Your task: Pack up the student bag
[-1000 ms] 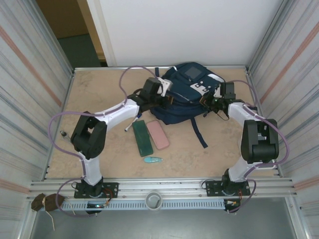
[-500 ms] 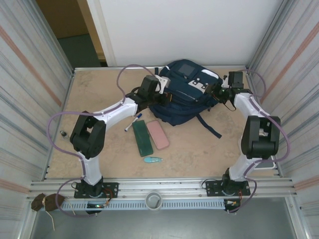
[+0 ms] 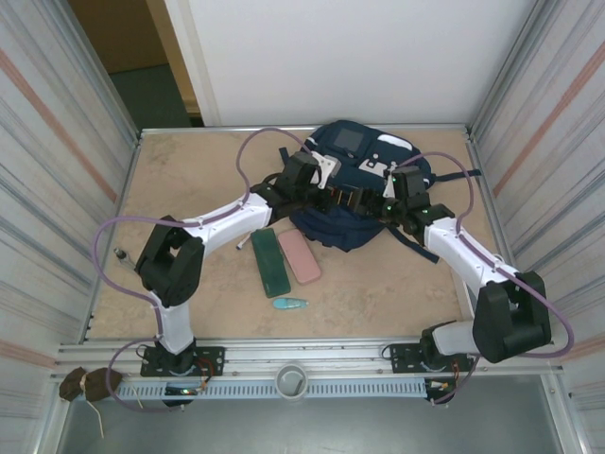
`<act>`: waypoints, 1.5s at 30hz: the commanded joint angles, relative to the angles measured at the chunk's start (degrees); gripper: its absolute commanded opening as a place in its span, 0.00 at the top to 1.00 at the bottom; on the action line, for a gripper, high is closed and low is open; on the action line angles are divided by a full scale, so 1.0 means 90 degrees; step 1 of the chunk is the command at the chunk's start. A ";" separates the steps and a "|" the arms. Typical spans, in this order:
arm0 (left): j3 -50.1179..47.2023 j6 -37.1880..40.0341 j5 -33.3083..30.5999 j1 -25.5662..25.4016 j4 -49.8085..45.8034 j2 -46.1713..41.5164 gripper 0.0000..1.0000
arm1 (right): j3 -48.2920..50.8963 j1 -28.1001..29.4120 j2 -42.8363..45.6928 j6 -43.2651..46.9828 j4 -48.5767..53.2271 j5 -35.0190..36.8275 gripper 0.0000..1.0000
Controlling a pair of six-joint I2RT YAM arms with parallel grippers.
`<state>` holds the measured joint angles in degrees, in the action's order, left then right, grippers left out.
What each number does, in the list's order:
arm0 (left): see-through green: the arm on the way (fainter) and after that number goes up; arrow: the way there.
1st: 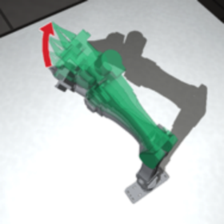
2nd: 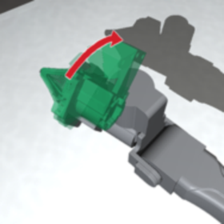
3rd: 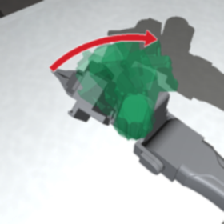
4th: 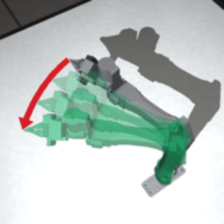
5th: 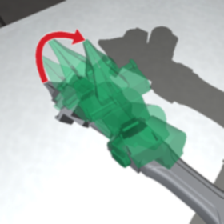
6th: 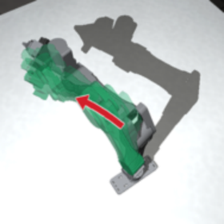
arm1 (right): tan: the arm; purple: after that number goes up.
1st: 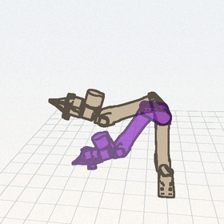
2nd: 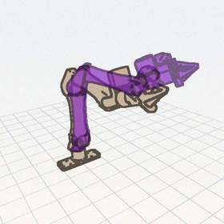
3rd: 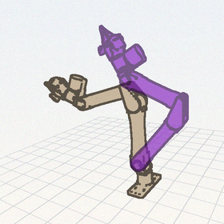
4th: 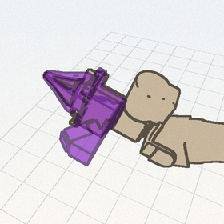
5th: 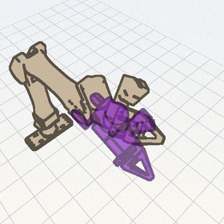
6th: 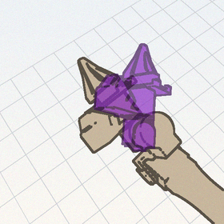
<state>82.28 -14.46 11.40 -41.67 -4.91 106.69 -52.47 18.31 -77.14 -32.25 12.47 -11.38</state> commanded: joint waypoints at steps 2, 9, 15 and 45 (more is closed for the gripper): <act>0.0180 0.0005 0.0161 0.0001 0.0194 -0.0536 1.00 | 0.0007 0.0286 -0.0133 0.0823 0.0043 0.1029 0.21; 0.0286 0.0052 0.0282 -0.0003 0.0093 -0.0449 1.00 | -0.0147 0.0542 -0.0716 0.1551 -0.0146 0.1336 0.26; 0.0340 0.0089 0.0286 0.0010 0.0013 -0.0454 1.00 | -0.0079 0.0595 -0.0826 0.1938 -0.0339 0.1584 0.60; -0.0405 -0.0663 0.1142 0.0889 0.0743 -0.0771 1.00 | -0.1161 -0.0879 -0.0459 0.1925 0.1131 0.1616 0.68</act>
<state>78.76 -17.04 17.80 -32.91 -1.61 104.51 -63.18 10.50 -85.58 -16.82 19.77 -0.27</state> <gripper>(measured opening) 0.078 0.293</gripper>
